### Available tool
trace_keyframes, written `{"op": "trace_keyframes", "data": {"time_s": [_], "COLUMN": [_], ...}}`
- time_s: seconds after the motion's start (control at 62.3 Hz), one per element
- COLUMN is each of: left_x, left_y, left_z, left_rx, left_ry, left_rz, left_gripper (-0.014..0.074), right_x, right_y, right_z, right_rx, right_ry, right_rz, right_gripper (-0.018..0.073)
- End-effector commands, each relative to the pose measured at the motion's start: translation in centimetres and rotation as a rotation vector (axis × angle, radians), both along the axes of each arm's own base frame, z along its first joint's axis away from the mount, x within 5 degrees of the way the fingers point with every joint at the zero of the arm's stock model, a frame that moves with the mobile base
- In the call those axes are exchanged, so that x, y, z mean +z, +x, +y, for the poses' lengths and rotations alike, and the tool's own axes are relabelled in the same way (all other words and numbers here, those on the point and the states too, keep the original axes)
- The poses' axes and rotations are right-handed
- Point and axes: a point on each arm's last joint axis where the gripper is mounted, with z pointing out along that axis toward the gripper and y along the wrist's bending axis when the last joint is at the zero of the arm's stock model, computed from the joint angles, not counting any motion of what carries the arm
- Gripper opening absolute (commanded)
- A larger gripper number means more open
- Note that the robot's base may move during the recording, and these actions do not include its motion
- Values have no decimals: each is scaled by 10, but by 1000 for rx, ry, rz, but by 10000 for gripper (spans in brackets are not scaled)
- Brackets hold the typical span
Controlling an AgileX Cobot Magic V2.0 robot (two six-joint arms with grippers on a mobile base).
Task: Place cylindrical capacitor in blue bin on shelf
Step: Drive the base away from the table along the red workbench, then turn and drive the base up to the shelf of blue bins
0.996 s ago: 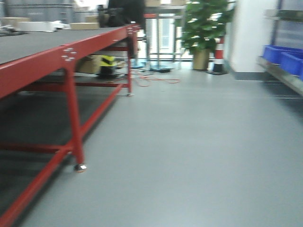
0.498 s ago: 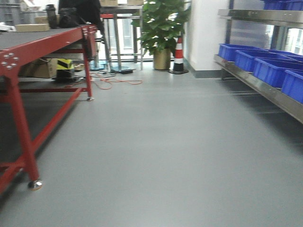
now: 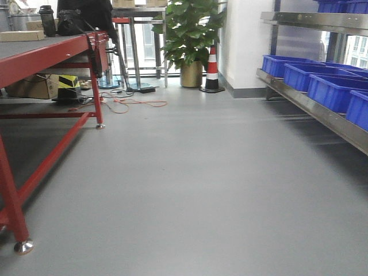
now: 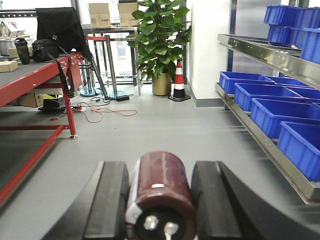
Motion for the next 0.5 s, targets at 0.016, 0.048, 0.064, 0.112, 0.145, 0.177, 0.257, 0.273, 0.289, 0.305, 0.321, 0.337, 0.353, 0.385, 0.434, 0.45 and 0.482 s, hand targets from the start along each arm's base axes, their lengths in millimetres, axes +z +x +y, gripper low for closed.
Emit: {"op": "trace_keyframes", "data": {"time_s": [0.016, 0.048, 0.064, 0.112, 0.145, 0.177, 0.257, 0.273, 0.289, 0.305, 0.321, 0.337, 0.353, 0.385, 0.434, 0.45, 0.482], "left_x": [3, 3, 3, 3, 3, 3, 3, 3, 3, 3, 3, 3, 3, 3, 3, 3, 3], "left_y": [-1, -1, -1, -1, -1, -1, -1, -1, -1, -1, -1, -1, -1, -1, -1, -1, -1], "left_z": [1, 1, 1, 1, 1, 1, 1, 1, 1, 1, 1, 1, 1, 1, 1, 1, 1], "left_rx": [7, 7, 7, 7, 7, 7, 7, 7, 7, 7, 7, 7, 7, 7, 7, 7, 7], "left_ry": [-4, -4, -4, -4, -4, -4, -4, -4, -4, -4, -4, -4, -4, -4, -4, -4, -4], "left_rz": [-24, -24, -24, -24, -24, -24, -24, -24, -24, -24, -24, -24, -24, -24, -24, -24, -24], "left_gripper": [-111, -111, -111, -111, -111, -111, -111, -111, -111, -111, -111, -111, -111, -111, -111, -111, -111], "right_x": [2, 2, 2, 2, 2, 2, 2, 2, 2, 2, 2, 2, 2, 2, 2, 2, 2], "right_y": [0, 0, 0, 0, 0, 0, 0, 0, 0, 0, 0, 0, 0, 0, 0, 0, 0], "right_z": [-1, -1, -1, -1, -1, -1, -1, -1, -1, -1, -1, -1, -1, -1, -1, -1, -1], "right_rx": [-6, -6, -6, -6, -6, -6, -6, -6, -6, -6, -6, -6, -6, -6, -6, -6, -6], "right_ry": [-13, -13, -13, -13, -13, -13, -13, -13, -13, -13, -13, -13, -13, -13, -13, -13, -13], "right_rz": [-31, -31, -31, -31, -31, -31, -31, -31, -31, -31, -31, -31, -31, -31, -31, -31, -31], "right_gripper": [-163, -163, -163, -163, -163, -163, -163, -163, -163, -163, -163, -163, -163, -163, -163, -163, -163]}}
